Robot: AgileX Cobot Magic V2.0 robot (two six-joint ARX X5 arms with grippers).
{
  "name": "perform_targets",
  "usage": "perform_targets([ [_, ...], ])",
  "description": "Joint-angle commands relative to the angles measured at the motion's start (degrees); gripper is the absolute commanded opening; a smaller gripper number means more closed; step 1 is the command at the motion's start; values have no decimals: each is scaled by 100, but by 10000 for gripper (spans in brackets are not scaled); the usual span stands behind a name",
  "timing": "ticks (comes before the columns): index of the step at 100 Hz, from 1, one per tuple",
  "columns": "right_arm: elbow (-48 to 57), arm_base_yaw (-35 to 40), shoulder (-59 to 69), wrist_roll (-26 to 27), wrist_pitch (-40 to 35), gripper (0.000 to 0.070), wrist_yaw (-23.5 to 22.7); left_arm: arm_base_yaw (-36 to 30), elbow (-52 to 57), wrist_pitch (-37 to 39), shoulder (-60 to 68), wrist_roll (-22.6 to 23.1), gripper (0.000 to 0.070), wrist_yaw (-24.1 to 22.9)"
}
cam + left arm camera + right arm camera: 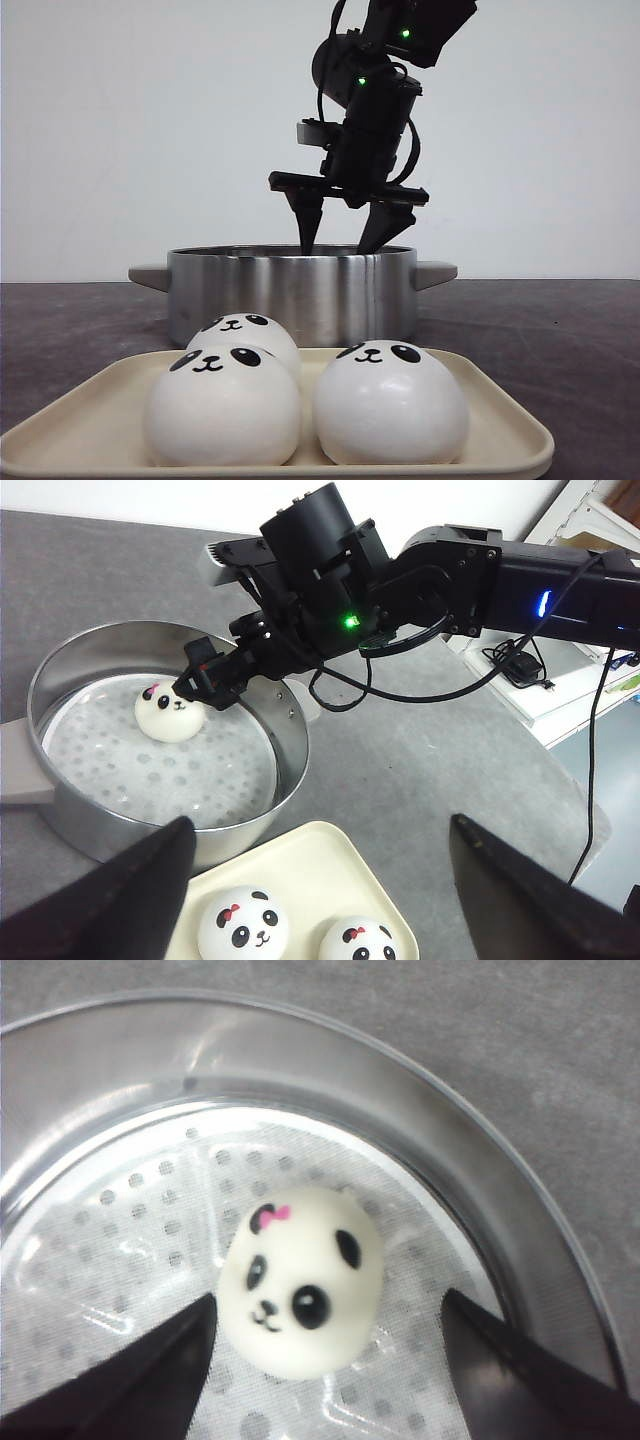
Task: Steam buns
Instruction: 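Lower the bun into the pot and open the right gripper, then lower the left gripper and grasp the farther panda bun nearest it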
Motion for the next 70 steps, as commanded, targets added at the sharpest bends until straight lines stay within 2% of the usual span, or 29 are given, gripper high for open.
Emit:
perform_targets([
  [1, 247, -9, -210, -68, -138, 387, 13, -31, 85, 46, 66, 122, 474, 11],
  [7, 330, -13, -393, -70, -330, 187, 17, -31, 83, 39, 116, 120, 474, -35],
  [8, 345, -13, -461, -74, -380, 113, 15, -33, 83, 39, 131, 118, 474, -39],
  [10, 352, -13, -575, -85, -452, 10, 17, -33, 81, 42, 166, 118, 474, -44],
  [11, 352, -13, -608, -87, -470, 0, 17, -35, 81, 42, 186, 118, 474, -44],
  [15, 352, -4, -896, -122, -632, 17, 26, -46, 77, 42, 278, 118, 474, -46],
  [35, 352, 505, -2586, -350, -1266, 16, 107, -197, 77, -160, 1213, 68, 474, -85],
  [58, 352, 1517, -4343, -428, -1360, 14, 964, -702, 77, -278, 2806, -76, 482, -275],
  [70, 352, 1827, -4911, -422, -1379, 14, 1414, -1067, 77, -181, 3598, -81, 561, -424],
])
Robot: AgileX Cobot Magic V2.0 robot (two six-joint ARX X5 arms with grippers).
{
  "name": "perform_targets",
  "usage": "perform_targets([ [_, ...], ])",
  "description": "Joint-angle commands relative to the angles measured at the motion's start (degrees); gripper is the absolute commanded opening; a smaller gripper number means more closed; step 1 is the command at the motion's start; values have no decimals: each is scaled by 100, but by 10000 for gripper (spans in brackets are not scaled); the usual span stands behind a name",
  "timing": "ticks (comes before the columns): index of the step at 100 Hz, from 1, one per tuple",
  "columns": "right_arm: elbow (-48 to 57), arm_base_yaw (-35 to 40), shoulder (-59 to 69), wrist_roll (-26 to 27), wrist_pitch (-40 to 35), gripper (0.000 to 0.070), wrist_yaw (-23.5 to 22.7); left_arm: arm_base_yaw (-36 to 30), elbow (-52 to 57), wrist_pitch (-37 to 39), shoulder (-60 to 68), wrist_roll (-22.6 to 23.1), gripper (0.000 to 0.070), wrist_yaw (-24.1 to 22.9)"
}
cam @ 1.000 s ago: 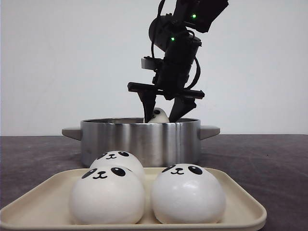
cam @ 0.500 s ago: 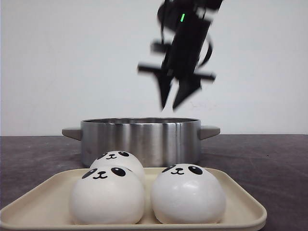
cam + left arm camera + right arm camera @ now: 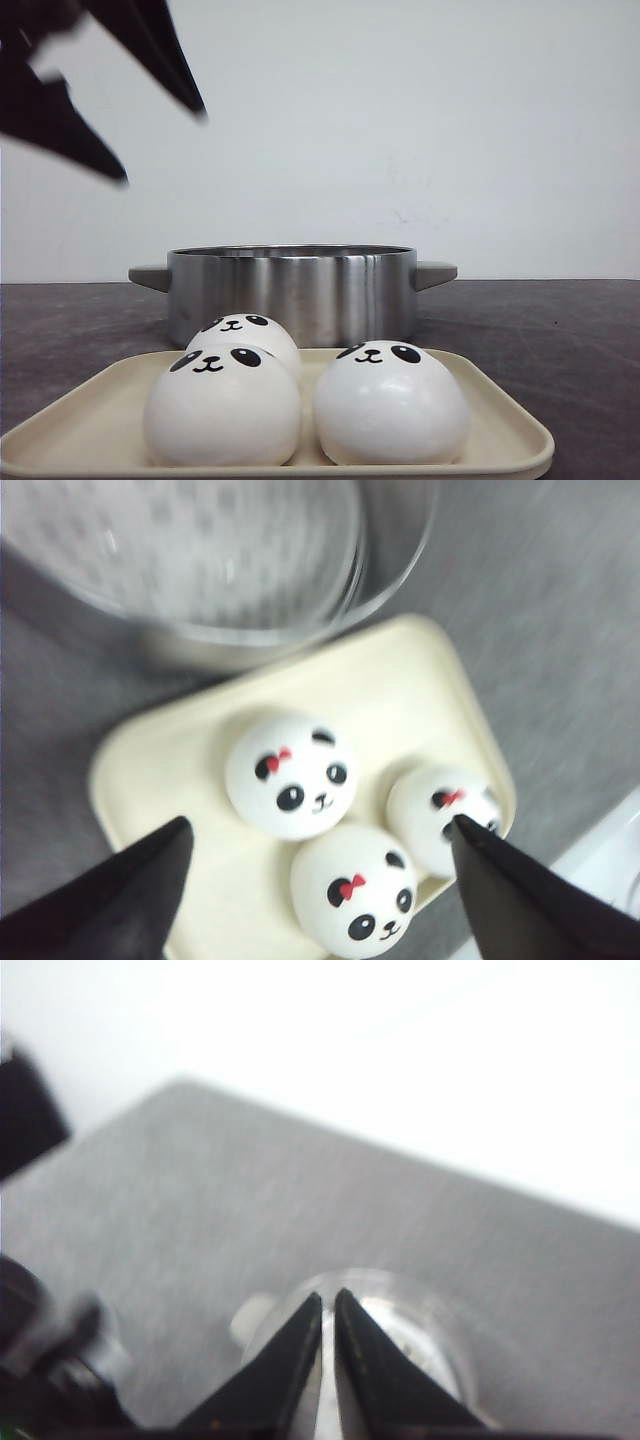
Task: Steam buns
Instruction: 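Lower the left gripper and grasp the farther panda bun nearest it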
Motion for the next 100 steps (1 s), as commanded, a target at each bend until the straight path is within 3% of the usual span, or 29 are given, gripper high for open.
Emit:
perform_targets([
  [1, 116, 157, -111, -35, -26, 14, 190, -190, 77, 101, 409, -13, 562, -52],
  [12, 116, 208, -439, -35, -52, 14, 297, -505, 77, 433, 1032, -52, 561, -175],
  [33, 116, 208, -713, 79, -254, 14, 315, -892, 77, 1108, 1832, -444, 561, -957],
  [58, 116, 208, -728, 186, -723, 14, 328, -946, 77, 1650, 2243, -879, 534, -1060],
  [70, 116, 208, -728, 221, -807, 13, 328, -944, 77, 1569, 2350, -911, 374, -1060],
  [87, 116, 208, -730, 221, -822, 14, 326, -960, 77, 1456, 2369, -896, 328, -1165],
  [92, 116, 208, -728, 221, -824, 14, 326, -960, 77, 1412, 2369, -890, 202, -1172],
  [97, 116, 208, -728, 221, -822, 13, 326, -960, 77, 1353, 2369, -846, 0, -1172],
  [100, 116, 208, -728, 221, -822, 14, 326, -957, 77, 1340, 2369, -817, 15, -1187],
])
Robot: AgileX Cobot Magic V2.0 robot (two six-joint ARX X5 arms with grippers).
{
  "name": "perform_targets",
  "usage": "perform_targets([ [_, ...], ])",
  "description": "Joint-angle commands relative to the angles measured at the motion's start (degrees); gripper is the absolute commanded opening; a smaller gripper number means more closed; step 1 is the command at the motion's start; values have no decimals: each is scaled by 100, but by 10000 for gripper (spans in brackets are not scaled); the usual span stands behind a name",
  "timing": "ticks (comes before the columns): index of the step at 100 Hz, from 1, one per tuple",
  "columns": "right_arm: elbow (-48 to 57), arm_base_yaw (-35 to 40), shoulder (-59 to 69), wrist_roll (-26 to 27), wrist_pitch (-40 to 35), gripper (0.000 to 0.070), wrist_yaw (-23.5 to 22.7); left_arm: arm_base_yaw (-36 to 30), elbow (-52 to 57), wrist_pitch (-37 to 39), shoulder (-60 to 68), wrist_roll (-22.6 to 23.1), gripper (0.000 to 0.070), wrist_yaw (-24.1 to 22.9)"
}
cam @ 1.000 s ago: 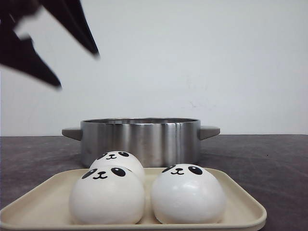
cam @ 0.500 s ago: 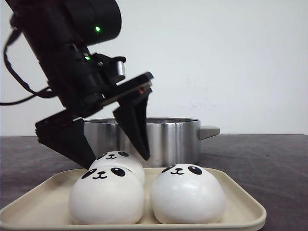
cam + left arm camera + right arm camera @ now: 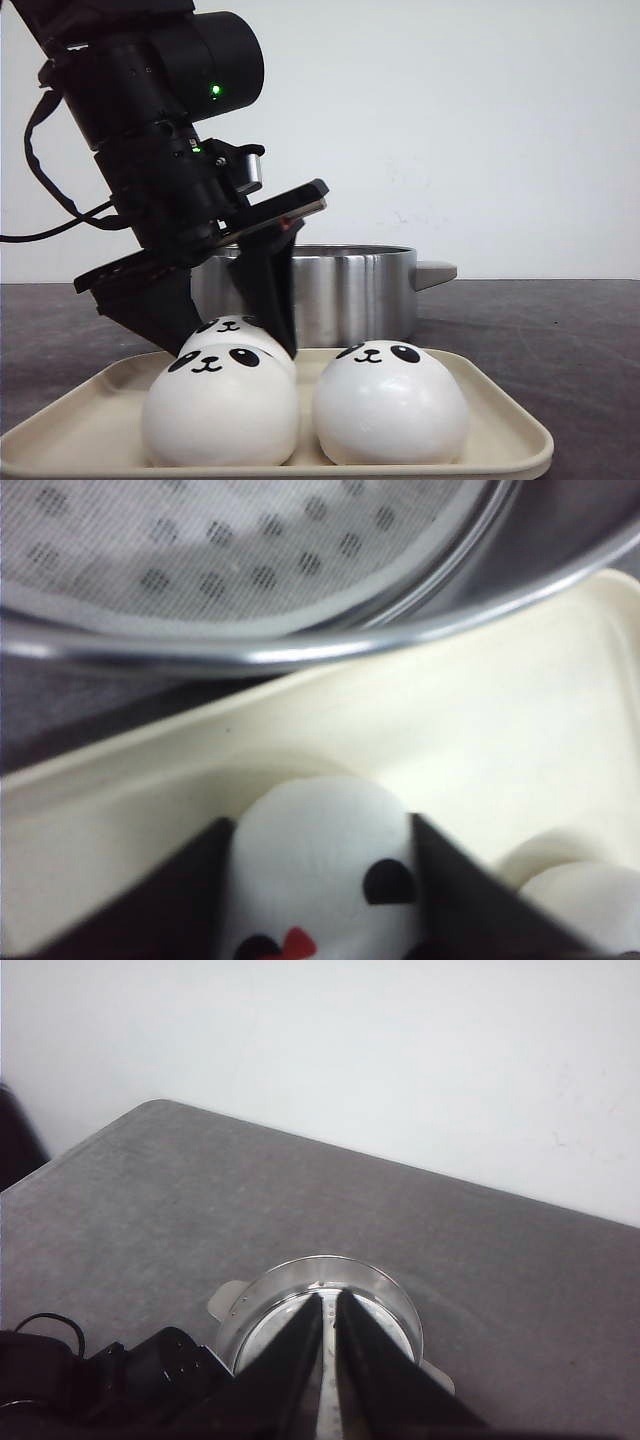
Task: Steam buns
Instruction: 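Lower the left gripper and grasp the farther panda bun nearest it, then lift the bun with the left gripper, drop it into the pot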
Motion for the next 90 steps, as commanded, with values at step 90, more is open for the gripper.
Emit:
perform_targets([
  [90, 116, 68, 55, 61, 149, 14, 11, 785, 1480, 619, -1128, 1241, 10, -1045],
])
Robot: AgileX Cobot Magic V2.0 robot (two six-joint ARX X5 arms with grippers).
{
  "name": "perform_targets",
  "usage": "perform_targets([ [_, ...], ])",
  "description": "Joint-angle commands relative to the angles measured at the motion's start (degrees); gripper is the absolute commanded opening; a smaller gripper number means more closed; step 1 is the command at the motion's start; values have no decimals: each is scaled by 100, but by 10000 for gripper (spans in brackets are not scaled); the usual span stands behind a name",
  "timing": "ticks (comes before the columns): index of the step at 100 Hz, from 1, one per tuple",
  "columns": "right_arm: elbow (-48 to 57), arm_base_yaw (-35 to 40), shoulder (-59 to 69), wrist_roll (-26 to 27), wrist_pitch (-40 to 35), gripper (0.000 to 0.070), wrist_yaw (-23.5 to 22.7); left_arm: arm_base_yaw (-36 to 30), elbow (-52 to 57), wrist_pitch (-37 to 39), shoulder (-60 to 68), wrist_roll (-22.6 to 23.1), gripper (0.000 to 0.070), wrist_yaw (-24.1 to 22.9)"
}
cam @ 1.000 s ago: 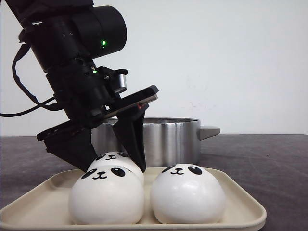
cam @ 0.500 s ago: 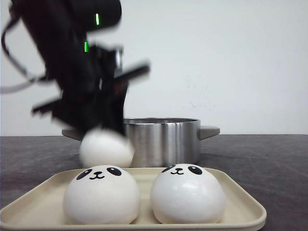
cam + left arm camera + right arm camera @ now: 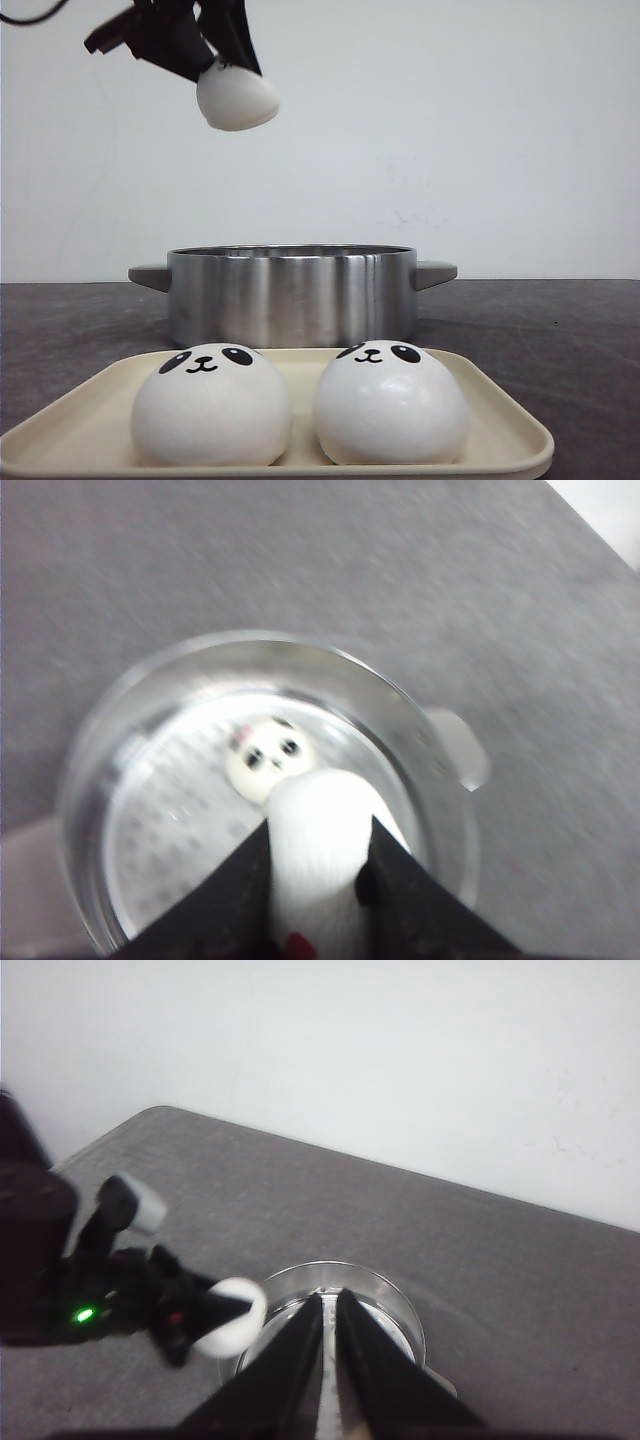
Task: Steam buns
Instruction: 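Lift the bun with the left gripper, drop it into the pot, then lower the right gripper and grasp the nearer panda bun on its side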
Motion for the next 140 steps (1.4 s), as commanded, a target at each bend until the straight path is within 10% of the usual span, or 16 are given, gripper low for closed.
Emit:
perform_targets([
  [1, 114, 68, 55, 61, 74, 14, 13, 118, 164, 177, 323, 168, 10, -2],
  [57, 111, 68, 94, 66, -140, 14, 9, 695, 256, 1648, 2277, 315, 49, 7],
  [80, 111, 68, 94, 72, -315, 14, 9, 693, 256, 1740, 2345, 313, 571, 7],
  [140, -1716, 52, 243, 608, -763, 14, 87, 638, 271, 678, 437, 245, 550, 11],
])
